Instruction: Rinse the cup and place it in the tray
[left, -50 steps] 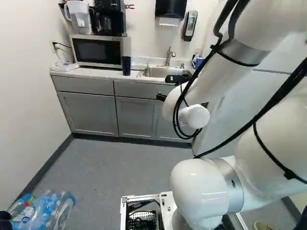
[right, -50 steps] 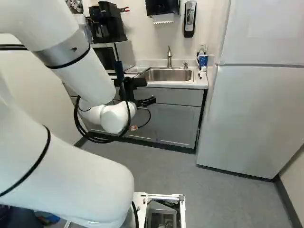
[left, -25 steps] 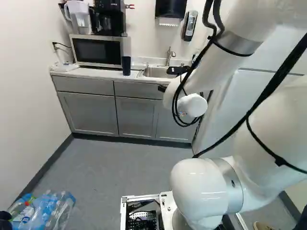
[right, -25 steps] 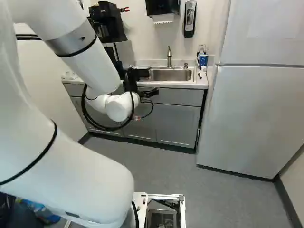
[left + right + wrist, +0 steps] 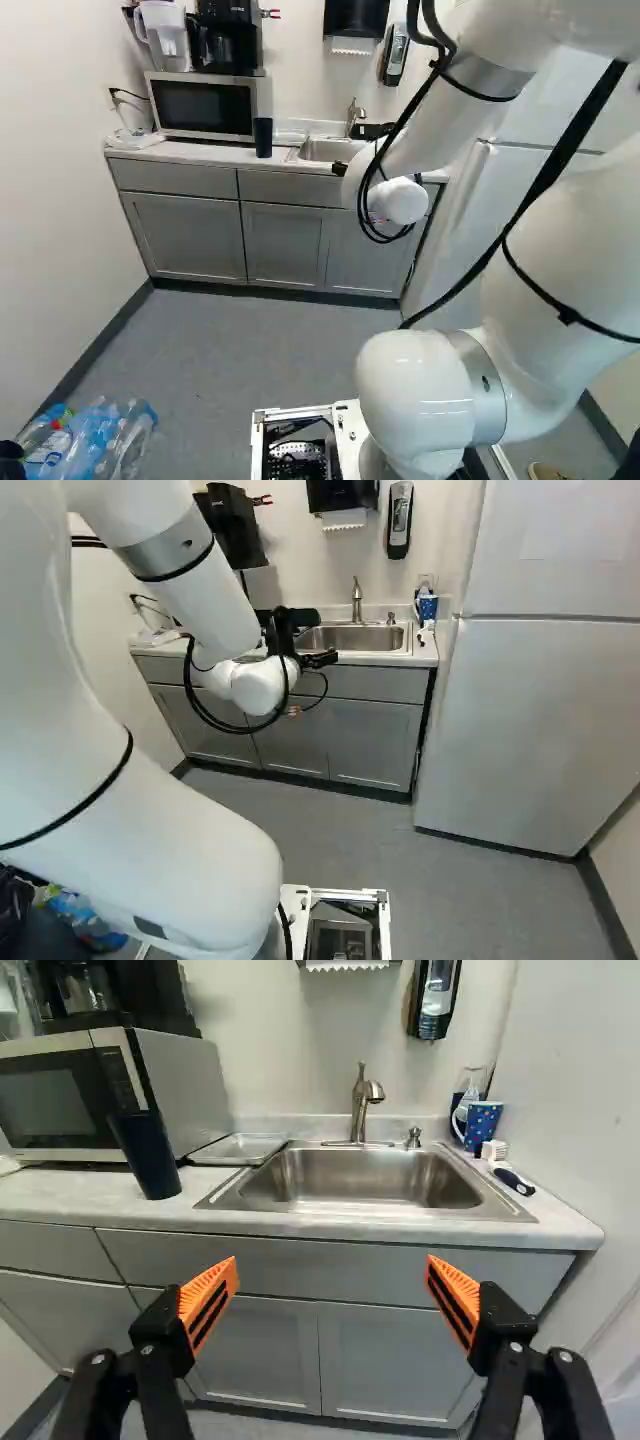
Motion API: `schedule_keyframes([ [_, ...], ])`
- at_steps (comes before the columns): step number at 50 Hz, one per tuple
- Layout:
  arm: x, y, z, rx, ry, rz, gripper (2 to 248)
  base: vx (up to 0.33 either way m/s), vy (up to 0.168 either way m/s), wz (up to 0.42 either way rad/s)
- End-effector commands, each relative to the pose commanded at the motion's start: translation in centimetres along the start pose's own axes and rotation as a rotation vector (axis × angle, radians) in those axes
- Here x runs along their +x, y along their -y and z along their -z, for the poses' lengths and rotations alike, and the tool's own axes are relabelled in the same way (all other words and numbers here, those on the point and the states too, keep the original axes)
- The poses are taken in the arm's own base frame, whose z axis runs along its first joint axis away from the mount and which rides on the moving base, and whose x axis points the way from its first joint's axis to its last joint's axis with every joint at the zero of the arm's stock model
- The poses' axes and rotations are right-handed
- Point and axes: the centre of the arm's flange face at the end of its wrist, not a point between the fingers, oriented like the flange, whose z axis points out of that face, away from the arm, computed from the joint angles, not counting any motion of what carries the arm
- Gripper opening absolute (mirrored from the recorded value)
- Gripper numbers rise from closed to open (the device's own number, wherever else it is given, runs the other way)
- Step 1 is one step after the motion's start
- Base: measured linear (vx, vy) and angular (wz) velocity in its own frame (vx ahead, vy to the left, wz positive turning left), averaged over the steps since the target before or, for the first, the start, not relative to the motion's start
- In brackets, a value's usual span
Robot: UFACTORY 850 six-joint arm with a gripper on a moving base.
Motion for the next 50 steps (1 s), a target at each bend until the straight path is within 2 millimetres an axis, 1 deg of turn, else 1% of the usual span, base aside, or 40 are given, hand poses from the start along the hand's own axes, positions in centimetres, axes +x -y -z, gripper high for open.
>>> schedule_keyframes([
  [32, 3.2, -0.1, -2.4, -0.003, -0.005, 0.000, 247, 0.000, 0.000, 0.000],
  [50, 4.8, -0.1, -2.7, -0.002, -0.011, 0.000, 247, 0.000, 0.000, 0.000],
])
